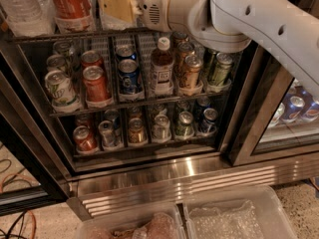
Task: Pick water bottle from top shelf of fridge
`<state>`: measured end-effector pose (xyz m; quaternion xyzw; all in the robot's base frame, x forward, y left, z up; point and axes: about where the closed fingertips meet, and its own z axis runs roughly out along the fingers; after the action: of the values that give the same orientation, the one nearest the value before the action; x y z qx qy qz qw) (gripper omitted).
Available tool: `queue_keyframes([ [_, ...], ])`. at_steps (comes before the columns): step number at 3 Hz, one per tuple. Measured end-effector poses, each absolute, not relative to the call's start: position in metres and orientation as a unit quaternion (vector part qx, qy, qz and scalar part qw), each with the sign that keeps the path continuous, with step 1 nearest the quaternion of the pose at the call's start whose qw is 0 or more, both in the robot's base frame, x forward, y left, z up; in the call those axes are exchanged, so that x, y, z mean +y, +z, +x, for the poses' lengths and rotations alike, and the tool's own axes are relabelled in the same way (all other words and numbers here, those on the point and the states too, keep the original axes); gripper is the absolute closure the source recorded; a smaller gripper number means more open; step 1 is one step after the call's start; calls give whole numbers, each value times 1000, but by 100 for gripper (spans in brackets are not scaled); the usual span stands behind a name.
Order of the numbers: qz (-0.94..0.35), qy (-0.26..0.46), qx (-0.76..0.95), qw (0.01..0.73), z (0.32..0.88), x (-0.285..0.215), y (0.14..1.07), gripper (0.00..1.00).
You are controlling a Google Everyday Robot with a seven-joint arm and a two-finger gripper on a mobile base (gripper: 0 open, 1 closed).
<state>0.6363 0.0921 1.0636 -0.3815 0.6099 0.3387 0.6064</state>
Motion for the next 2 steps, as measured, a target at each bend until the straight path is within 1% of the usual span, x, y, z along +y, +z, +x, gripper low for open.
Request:
queue_keyframes([
  [1, -381, 338, 612, 605, 637, 92, 1063, 100],
  [2, -380, 337, 613, 604, 637, 92, 1064, 100],
])
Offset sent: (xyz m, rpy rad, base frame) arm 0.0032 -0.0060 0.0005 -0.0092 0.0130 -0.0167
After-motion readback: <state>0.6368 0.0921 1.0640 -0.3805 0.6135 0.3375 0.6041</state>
